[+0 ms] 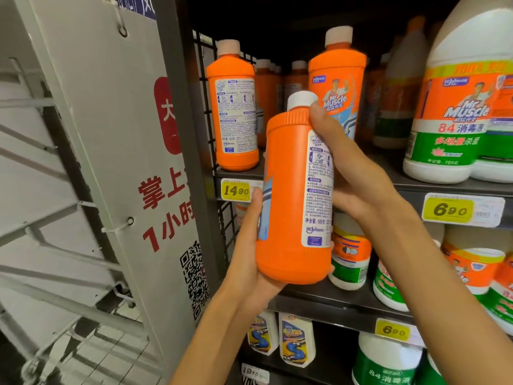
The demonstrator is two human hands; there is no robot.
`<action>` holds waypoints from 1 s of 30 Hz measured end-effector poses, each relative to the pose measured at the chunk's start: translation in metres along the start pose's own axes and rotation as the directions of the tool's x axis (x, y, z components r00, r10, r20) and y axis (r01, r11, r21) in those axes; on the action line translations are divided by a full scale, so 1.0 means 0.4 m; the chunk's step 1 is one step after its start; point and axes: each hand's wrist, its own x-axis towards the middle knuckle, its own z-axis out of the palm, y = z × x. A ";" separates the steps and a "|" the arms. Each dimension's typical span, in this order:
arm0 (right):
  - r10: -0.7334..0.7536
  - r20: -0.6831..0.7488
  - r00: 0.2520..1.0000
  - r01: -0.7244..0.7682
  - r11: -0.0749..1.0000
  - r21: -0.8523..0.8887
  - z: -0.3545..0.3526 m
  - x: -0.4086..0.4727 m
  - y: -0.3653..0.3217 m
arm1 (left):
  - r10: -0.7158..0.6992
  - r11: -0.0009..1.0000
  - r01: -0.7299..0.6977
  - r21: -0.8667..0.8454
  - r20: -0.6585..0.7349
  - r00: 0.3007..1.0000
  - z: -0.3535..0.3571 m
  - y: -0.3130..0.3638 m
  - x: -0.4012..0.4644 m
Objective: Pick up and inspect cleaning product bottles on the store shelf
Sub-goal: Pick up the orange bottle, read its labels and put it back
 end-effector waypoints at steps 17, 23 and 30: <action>-0.193 0.050 0.980 0.199 0.954 -0.226 0.013 0.042 -0.059 | 0.398 0.696 -0.343 0.631 0.060 0.916 0.011 0.076 0.057; -0.183 0.031 0.983 0.185 0.962 -0.202 0.020 0.059 -0.069 | 0.258 0.772 -0.295 0.562 0.147 0.955 0.009 0.105 0.078; -0.533 -0.268 0.802 0.356 0.788 -0.502 0.052 0.105 -0.069 | 0.657 0.450 -0.415 0.791 0.021 0.753 0.018 0.097 0.127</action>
